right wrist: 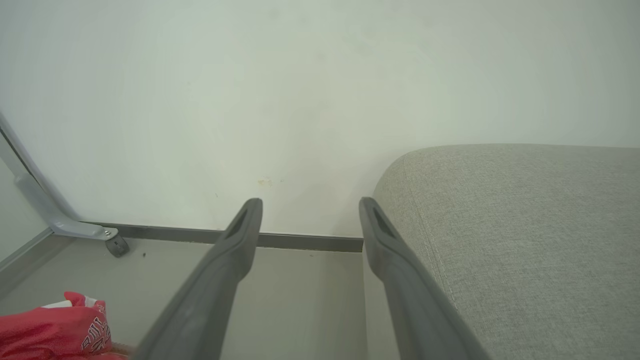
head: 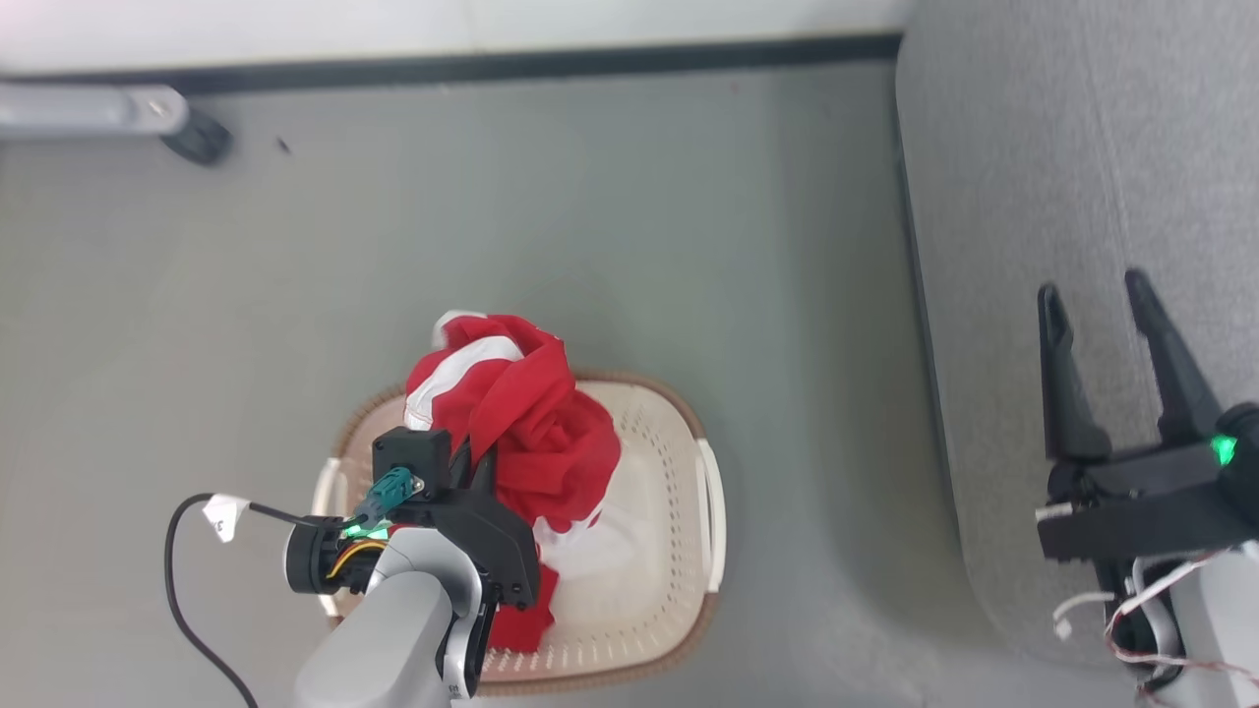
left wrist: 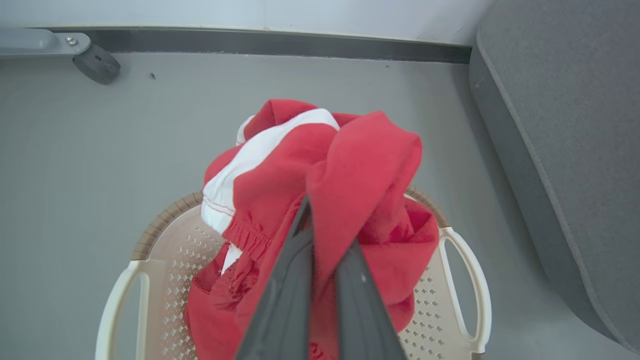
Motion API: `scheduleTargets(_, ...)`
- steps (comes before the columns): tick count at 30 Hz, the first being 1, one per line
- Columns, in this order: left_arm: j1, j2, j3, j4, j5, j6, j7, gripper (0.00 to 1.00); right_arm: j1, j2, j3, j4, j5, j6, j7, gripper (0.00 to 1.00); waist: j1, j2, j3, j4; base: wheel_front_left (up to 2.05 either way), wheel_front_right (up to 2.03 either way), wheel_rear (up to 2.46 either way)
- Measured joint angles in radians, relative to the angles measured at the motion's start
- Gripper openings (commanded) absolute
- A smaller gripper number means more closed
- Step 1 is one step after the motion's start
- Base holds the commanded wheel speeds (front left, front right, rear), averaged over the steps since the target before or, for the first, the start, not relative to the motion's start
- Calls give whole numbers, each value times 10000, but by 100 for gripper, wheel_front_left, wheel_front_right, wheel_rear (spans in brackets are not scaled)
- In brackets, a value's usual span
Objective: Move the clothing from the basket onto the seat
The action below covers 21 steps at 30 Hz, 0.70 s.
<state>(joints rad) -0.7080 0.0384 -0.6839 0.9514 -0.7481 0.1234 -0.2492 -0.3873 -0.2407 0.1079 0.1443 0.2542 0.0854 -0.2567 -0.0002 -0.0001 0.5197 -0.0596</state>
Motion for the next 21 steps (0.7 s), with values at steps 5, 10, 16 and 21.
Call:
scheduleTargets(5, 298, 27, 418, -627, 33, 0, 0, 0, 432, 46, -15, 311, 2, -2, 0, 100, -1, 0, -759, 258, 0, 0, 0)
scheduleTargets(10, 596, 213, 746, -1256, 192, 0, 0, 0, 804, 178, 63, 617, 2, -2, 0, 100, -1, 0, -1529, 466, 0, 0, 0)
scheduleTargets(16, 1070, 305, 1081, -2044, 397, 0, 0, 0, 1184, 466, 307, 884, 2, -2, 0, 100, -1, -1, -2434, 634, 0, 0, 0)
scheduleTargets(21, 1587, 355, 1281, -2648, 775, 0, -2, 0, 1519, 537, 370, 972, 2, -2, 0, 100, 0, -1, -3129, 686, 0, 0, 0)
